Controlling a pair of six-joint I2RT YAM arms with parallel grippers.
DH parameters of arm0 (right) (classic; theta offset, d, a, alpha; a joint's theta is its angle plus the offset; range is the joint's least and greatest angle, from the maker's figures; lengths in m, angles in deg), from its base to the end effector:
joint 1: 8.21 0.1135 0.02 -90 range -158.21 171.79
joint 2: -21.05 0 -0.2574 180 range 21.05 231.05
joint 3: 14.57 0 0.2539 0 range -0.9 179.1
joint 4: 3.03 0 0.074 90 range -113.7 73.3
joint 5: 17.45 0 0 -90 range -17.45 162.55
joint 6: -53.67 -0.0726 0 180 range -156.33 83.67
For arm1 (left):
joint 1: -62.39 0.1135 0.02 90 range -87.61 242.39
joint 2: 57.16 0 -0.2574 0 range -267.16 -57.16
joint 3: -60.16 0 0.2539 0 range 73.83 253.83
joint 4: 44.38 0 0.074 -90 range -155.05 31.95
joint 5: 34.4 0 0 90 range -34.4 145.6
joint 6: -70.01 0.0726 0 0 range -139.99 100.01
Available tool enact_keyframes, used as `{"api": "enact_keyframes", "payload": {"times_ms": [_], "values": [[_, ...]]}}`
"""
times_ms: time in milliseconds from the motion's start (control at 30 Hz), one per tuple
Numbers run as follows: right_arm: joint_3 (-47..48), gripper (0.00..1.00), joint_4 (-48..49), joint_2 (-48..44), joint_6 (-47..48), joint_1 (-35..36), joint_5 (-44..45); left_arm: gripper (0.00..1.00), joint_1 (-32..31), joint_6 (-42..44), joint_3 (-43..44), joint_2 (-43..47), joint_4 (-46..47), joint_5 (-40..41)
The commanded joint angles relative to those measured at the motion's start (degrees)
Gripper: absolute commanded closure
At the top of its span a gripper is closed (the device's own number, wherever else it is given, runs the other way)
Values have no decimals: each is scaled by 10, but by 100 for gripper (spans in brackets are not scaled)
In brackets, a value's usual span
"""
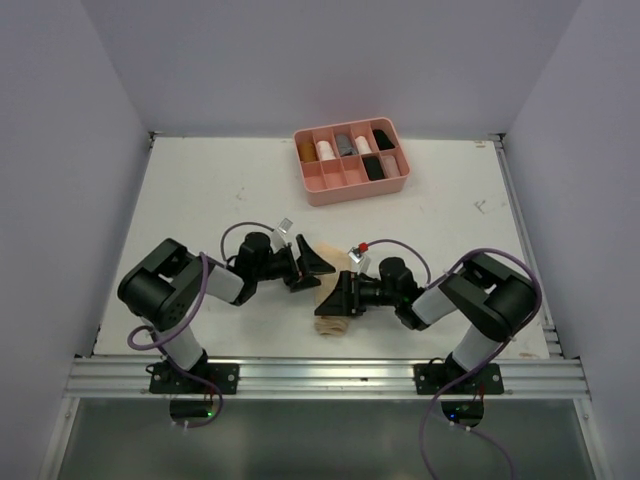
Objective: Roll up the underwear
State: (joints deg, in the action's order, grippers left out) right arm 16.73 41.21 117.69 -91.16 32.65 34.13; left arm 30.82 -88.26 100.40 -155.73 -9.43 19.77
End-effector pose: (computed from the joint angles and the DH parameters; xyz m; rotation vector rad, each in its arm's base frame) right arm 0.1806 0.2159 0.0913 -0.2576 2.2762 1.6541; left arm 0.2449 -0.2004 0.0992 -0.2601 2.3346 -1.6336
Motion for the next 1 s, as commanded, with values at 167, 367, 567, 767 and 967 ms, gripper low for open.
{"api": "enact_keyframes", "payload": {"times_ms": [167,367,567,767,967], "values": [[1,5,-79,-36,39,-1,2,8,51,69,22,-1,-56,23],[45,6,-183,-141,57,2,-3,25,57,76,68,48,14,-95],[71,20,-303,-223,88,2,25,73,52,103,108,65,-25,-110],[38,41,-243,-175,56,2,45,96,11,125,159,17,-74,-104],[47,53,-193,-81,42,3,67,100,-1,134,175,-39,-131,-68]]}}
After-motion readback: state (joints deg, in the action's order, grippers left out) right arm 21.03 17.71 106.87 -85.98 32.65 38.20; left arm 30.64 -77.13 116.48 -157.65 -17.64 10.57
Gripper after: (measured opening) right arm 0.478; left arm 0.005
